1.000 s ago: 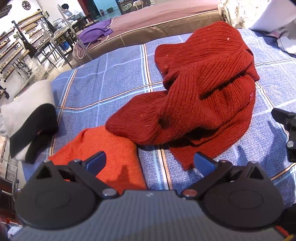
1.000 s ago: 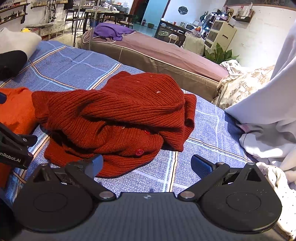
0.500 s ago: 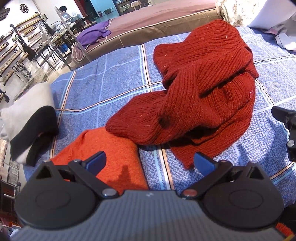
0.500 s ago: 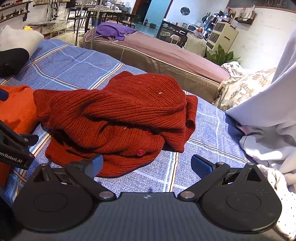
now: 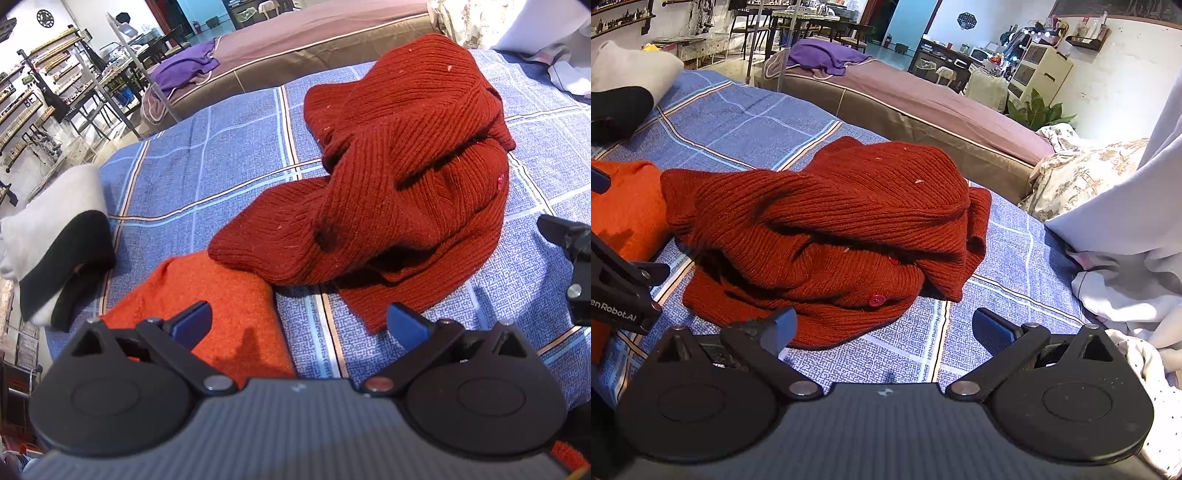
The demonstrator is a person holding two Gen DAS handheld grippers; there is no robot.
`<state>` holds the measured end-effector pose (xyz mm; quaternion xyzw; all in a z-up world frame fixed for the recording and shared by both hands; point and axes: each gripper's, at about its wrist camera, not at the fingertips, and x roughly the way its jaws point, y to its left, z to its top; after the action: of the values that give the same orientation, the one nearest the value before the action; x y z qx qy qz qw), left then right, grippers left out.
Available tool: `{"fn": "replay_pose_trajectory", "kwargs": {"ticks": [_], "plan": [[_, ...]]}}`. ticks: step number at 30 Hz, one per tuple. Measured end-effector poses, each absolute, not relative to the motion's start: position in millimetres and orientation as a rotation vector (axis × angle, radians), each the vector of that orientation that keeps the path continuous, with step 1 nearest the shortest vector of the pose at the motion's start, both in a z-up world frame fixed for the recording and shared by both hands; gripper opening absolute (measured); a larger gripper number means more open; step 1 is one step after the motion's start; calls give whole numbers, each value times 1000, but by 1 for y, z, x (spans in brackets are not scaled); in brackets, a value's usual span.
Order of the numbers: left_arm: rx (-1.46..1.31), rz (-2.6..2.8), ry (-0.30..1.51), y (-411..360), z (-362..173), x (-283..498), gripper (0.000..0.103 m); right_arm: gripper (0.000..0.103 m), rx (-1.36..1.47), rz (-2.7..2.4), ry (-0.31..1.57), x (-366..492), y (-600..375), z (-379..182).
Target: Fold small clothes
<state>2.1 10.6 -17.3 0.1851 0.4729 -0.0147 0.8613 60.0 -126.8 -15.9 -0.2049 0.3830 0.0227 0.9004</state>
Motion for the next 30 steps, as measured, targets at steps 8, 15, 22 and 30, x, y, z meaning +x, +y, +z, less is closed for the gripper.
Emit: {"fn": "replay_pose_trajectory", "kwargs": {"ticks": [8,15,22,30], "plan": [[396,-35,990,9,-17,1,103,103,-431,53,797,60,-126,-16],[398,-37,992,9,-17,1,103,103,-437,60,801,59,-122,-18],[401,-38,991,9,-18,1,103,103,-439,63,807,59,-122,-21],[407,-42,995,9,-20,0,103,103,-441,68,813,58,-121,-23]]}}
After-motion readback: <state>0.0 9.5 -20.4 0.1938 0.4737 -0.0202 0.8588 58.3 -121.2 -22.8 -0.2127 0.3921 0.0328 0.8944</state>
